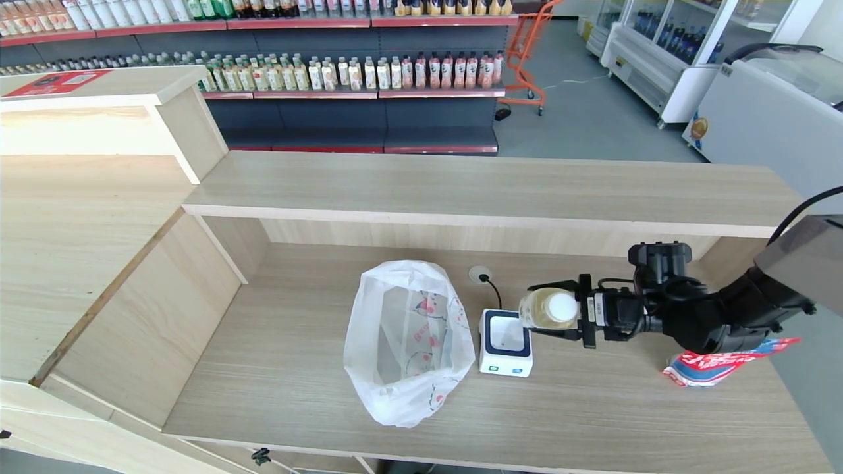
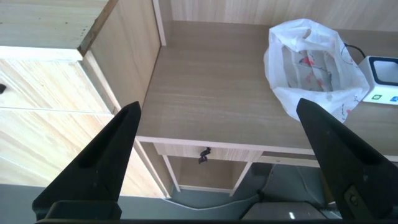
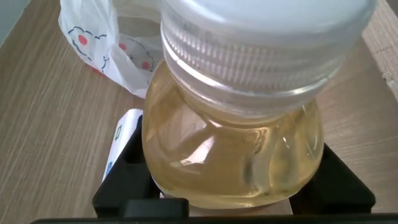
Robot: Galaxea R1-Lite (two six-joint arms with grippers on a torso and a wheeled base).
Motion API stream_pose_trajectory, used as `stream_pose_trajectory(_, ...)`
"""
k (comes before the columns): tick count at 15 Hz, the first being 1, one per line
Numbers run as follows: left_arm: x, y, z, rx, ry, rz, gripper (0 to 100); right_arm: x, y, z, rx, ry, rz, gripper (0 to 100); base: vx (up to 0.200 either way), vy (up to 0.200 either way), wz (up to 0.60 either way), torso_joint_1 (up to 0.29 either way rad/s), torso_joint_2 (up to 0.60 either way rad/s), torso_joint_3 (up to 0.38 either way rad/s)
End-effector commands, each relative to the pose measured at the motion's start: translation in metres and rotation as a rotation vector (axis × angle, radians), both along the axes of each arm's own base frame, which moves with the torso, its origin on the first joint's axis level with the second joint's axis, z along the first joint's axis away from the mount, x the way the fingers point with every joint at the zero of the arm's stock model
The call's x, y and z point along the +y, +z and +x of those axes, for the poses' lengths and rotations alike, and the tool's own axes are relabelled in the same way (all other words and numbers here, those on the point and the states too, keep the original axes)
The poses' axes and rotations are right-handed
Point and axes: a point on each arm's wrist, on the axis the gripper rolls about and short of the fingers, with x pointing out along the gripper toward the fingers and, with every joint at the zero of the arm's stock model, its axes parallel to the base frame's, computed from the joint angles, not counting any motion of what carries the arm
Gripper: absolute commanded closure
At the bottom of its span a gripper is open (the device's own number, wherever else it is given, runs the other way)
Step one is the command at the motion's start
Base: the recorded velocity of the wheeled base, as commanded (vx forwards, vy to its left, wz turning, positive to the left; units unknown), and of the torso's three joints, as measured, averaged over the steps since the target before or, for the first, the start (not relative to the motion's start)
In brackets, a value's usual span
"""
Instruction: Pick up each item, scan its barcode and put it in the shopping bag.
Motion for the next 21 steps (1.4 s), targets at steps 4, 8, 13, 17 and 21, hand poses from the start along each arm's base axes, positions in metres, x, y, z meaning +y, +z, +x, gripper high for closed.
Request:
stream_pose_trajectory(4, 0.0, 0.0, 0.0, 0.0, 0.0, 0.0, 0, 0.011, -0.02, 0.016, -0.01, 0.047, 0.0, 100, 0.0, 0.0, 0.0, 0.0, 0.0, 0.0)
stream_pose_trajectory(8, 0.0, 0.0, 0.0, 0.0, -0.002, 0.0, 0, 0.024, -0.033, 0.018, -0.009, 0.08, -0.011, 100, 0.0, 0.0, 0.0, 0.0, 0.0, 0.0)
stream_pose_trajectory(13, 0.0, 0.0, 0.0, 0.0, 0.0, 0.0, 0, 0.029, -0.039, 0.021, -0.021, 0.098, -0.016, 100, 0.0, 0.0, 0.0, 0.0, 0.0, 0.0)
stream_pose_trajectory(17, 0.0, 0.0, 0.0, 0.0, 0.0, 0.0, 0, 0.029, -0.044, 0.021, -0.023, 0.101, -0.022, 100, 0.0, 0.0, 0.0, 0.0, 0.0, 0.0)
stream_pose_trajectory(21, 0.0, 0.0, 0.0, 0.0, 0.0, 0.0, 0, 0.027, -0.048, 0.021, -0.068, 0.109, -0.043, 100, 0.0, 0.0, 0.0, 0.0, 0.0, 0.0)
